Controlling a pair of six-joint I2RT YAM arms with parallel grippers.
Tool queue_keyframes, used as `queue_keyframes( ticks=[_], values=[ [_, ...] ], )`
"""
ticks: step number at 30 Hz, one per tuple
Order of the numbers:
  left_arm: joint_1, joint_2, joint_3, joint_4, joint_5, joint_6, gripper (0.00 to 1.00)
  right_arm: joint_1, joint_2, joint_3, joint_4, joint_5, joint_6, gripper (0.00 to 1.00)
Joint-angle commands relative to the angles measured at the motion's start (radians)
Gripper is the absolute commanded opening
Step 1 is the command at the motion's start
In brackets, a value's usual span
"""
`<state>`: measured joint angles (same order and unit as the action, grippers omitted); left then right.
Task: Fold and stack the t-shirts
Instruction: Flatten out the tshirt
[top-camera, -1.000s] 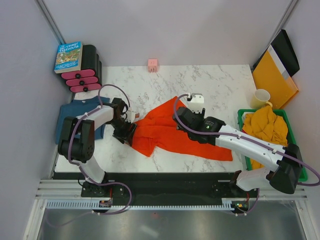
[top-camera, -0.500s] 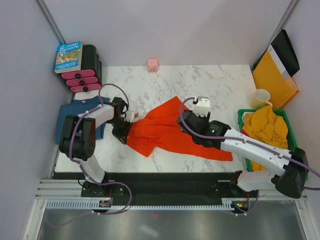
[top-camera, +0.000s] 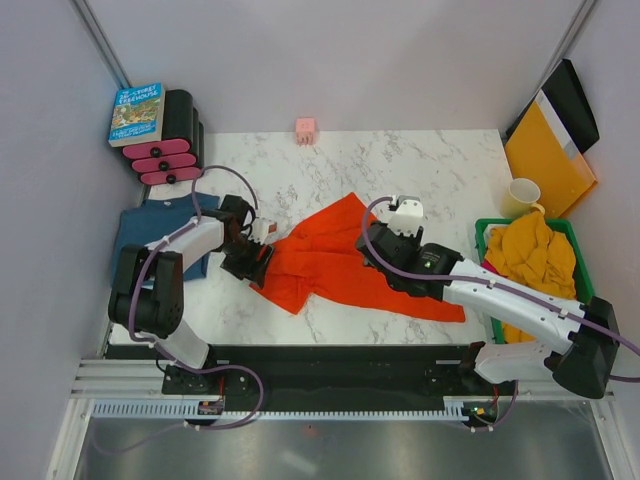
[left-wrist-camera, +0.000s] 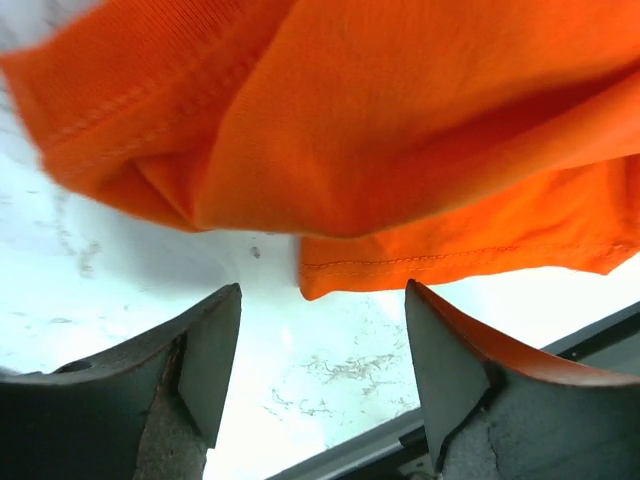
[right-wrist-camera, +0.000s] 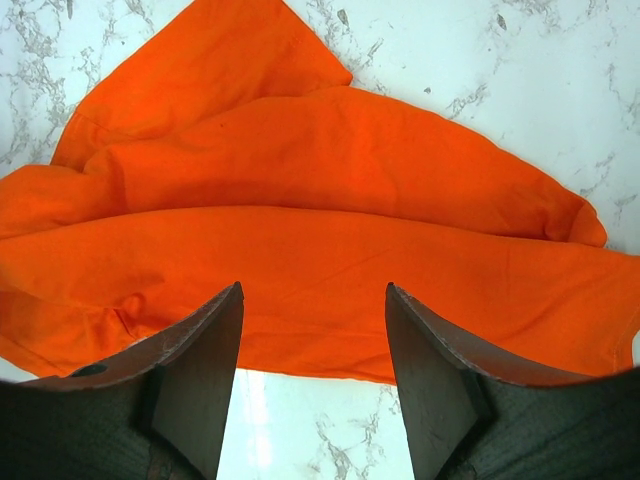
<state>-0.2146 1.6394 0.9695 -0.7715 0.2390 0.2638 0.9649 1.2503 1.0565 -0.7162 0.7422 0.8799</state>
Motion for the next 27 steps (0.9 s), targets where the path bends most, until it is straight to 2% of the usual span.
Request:
queue_keyframes(
  ticks=[1, 3, 5, 6, 8, 19, 20, 23, 27],
  values=[
    [0.004, -0.084, 0.001, 0.086, 0.033, 0.017, 0.75, 0.005, -0.025, -0.012, 0.0, 0.028, 0.021, 0.66],
    [0.004, -0.07, 0.012, 0.095, 0.025, 0.012, 0.72, 0.006, -0.023, -0.013, 0.001, 0.026, 0.024, 0.66],
    [0.003, -0.032, 0.023, 0.103, 0.016, 0.011, 0.66, 0.008, -0.02, -0.016, 0.003, 0.023, 0.025, 0.66],
    [0.001, -0.02, 0.024, 0.11, 0.013, 0.011, 0.6, 0.008, -0.02, -0.016, 0.003, 0.025, 0.025, 0.66],
    [-0.008, 0.009, 0.021, 0.123, -0.018, 0.011, 0.55, 0.009, -0.023, -0.018, 0.001, 0.025, 0.025, 0.66],
    [-0.051, 0.1, -0.037, 0.152, -0.112, 0.026, 0.53, 0.008, -0.045, -0.043, -0.011, 0.051, 0.034, 0.67],
    [-0.055, 0.102, -0.043, 0.152, -0.134, 0.032, 0.45, 0.008, -0.04, -0.041, -0.012, 0.051, 0.034, 0.66],
    [-0.084, 0.097, -0.08, 0.15, -0.193, 0.049, 0.34, 0.008, -0.038, -0.039, -0.012, 0.055, 0.037, 0.66],
    [-0.101, 0.076, -0.12, 0.133, -0.23, 0.075, 0.36, 0.009, -0.042, -0.046, -0.014, 0.057, 0.039, 0.67]
  ],
)
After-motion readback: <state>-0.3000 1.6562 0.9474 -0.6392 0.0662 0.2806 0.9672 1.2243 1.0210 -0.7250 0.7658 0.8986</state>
